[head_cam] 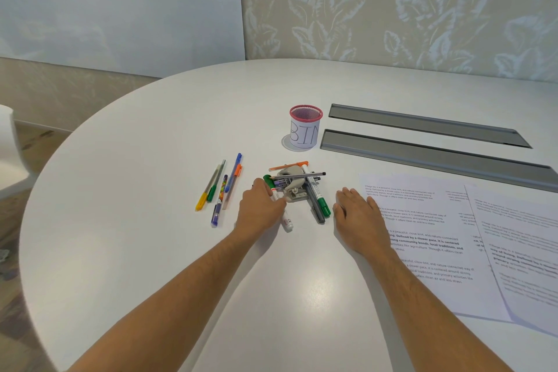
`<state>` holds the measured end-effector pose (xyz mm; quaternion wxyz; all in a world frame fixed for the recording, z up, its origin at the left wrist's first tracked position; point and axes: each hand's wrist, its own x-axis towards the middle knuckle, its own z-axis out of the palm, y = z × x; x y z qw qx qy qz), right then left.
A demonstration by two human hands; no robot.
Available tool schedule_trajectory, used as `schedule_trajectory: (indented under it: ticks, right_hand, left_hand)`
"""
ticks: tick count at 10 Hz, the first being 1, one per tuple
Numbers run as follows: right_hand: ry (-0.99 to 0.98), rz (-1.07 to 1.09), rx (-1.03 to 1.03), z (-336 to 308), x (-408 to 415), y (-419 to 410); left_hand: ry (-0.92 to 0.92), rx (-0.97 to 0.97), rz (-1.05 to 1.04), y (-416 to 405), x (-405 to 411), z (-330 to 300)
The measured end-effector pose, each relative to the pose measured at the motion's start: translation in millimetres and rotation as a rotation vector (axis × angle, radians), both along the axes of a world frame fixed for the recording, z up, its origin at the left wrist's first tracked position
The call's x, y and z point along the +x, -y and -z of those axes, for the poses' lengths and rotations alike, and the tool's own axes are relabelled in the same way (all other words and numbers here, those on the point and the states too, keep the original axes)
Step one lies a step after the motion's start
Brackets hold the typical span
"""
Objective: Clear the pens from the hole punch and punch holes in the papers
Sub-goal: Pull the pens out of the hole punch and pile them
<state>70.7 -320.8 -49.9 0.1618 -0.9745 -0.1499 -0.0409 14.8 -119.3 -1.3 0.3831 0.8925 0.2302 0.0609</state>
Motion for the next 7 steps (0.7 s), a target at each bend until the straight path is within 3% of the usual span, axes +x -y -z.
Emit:
schedule_trajectory:
  ticks: [4, 7]
  right_hand:
    - [0.008, -0.003, -0.001, 0.5, -0.2, 0.4]
    - [0.009, -0.008, 0.012, -0.4, -1.2, 0.3]
  left_hand:
    - [0.115, 0.070, -0.062, -38.6, -9.5, -10.8]
    - [-0.030, 0.208, -0.087, -69.3, -0.3, -9.0]
